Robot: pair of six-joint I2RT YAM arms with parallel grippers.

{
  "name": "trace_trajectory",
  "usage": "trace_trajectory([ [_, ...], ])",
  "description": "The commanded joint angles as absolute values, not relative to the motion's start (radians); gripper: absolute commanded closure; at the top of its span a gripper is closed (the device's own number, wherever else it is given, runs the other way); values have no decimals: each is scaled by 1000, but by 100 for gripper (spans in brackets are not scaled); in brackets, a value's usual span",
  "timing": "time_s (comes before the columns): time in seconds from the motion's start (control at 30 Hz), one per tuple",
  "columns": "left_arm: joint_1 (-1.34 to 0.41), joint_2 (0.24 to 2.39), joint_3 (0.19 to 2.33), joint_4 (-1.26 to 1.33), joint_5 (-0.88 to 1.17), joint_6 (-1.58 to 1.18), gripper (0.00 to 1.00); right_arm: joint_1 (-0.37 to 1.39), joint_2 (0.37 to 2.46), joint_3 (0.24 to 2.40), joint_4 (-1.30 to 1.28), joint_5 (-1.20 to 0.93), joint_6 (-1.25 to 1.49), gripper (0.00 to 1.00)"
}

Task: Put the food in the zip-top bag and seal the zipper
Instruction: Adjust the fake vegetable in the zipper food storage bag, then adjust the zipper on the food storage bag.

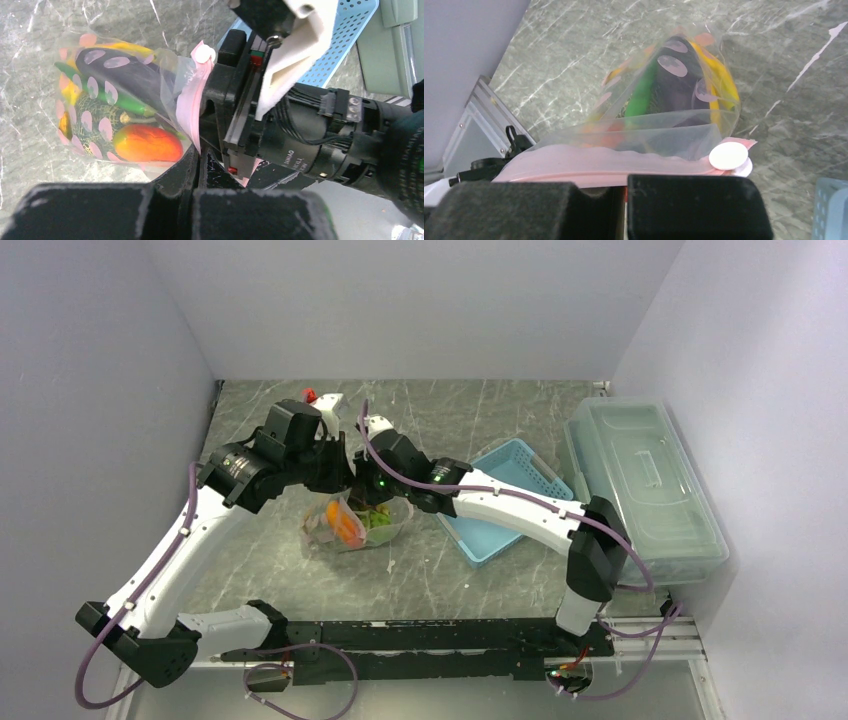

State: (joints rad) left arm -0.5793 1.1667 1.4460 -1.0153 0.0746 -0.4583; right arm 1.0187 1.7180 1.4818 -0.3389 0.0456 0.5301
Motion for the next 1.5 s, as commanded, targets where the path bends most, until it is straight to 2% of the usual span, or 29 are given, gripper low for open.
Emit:
trace_trajectory([
  [0.0,-580,1140,1474,-970,115,-472,100,1025,1740,1498,-276,81,568,100],
  [0.1,-579,1136,1477,-978,105,-469,100,1025,1725,1497,-279,97,558,99],
  [0.4,-580,1125,1467,-992,77,-463,100,1023,1625,1483,-311,134,507,64],
  [0.53,-580,1122,1460,-995,72,-458,100,1023,1555,1466,-320,103,457,52],
  [1.07,-580,1119,1444,-990,110,-398,100,998,1307,1389,-467,141,151,35],
  [1.47,-580,1081,1424,-974,357,-244,100,996,1091,1260,-431,13,-225,28],
])
